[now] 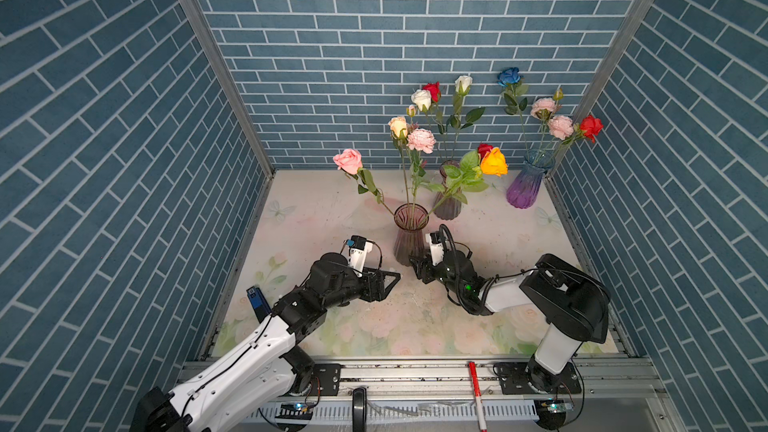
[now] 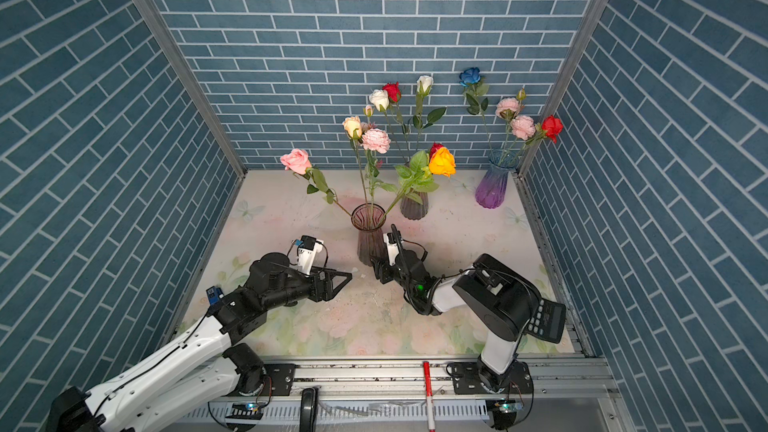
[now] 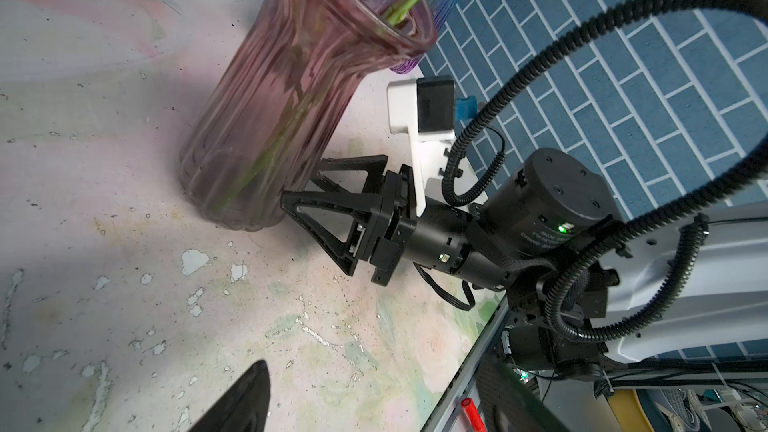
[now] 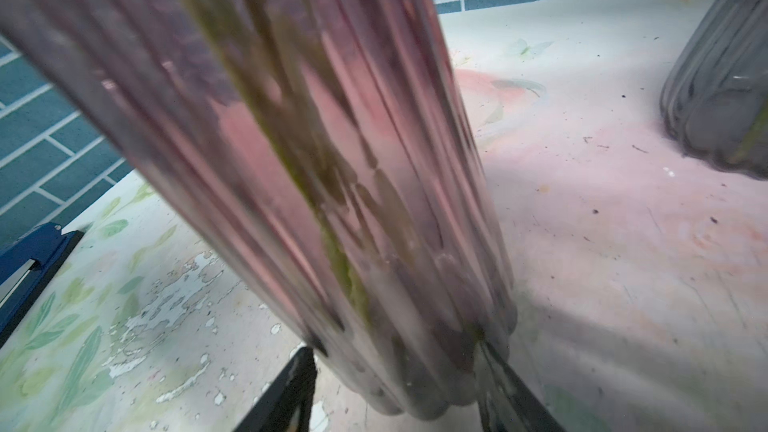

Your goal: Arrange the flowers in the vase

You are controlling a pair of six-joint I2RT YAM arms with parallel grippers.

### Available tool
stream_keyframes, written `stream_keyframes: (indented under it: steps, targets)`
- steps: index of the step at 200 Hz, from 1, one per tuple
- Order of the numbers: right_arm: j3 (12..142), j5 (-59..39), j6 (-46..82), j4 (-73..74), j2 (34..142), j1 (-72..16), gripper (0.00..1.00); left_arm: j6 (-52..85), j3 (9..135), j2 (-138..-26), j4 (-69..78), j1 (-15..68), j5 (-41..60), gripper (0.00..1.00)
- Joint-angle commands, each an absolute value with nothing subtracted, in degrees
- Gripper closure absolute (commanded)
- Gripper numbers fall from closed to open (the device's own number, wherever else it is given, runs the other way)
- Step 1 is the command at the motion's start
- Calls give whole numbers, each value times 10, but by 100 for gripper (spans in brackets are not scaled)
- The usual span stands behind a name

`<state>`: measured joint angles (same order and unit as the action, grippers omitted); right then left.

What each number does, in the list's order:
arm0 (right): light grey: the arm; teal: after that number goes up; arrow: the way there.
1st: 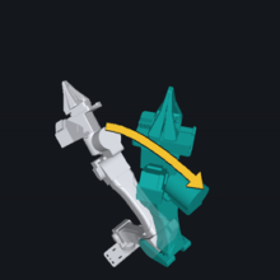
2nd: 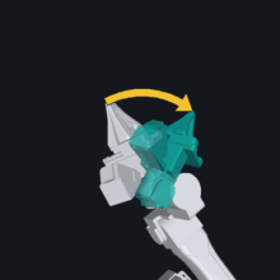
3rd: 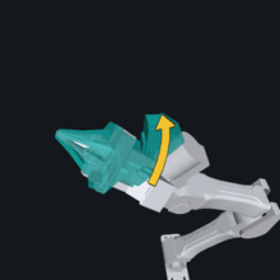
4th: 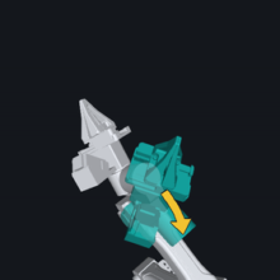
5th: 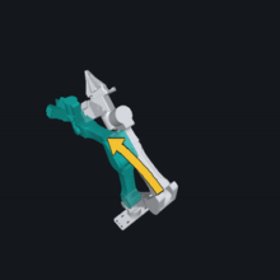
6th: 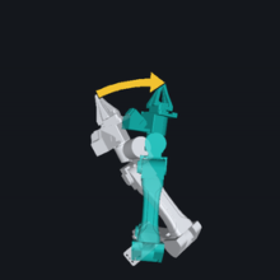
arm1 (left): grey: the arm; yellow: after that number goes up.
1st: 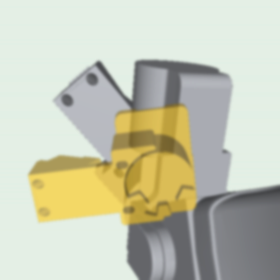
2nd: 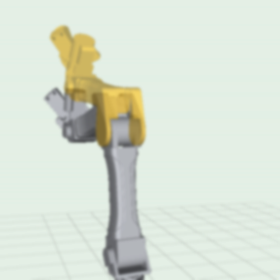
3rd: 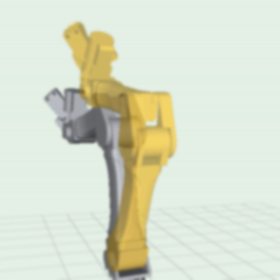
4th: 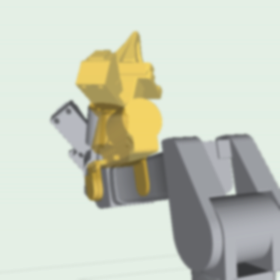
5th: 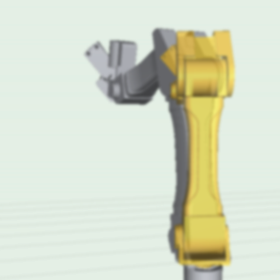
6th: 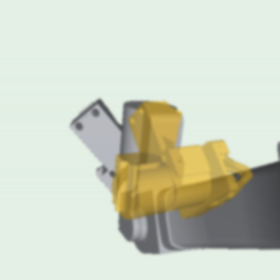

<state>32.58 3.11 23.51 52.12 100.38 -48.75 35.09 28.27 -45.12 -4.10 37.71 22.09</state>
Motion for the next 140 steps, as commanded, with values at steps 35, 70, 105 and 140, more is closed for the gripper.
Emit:
stream_keyframes:
  steps: [35,70,105,140]
  targets:
    - [407,-25,209,459,1051,-476,39,325,301,-432,-75,367,219,20]
    - [447,-33,210,445,1082,-475,38,318,307,-418,-97,360,221,19]
    - [489,-44,213,431,1112,-466,38,320,312,-393,-117,356,219,19]
    - [532,-47,219,416,1140,-460,38,327,317,-372,-133,354,218,20]
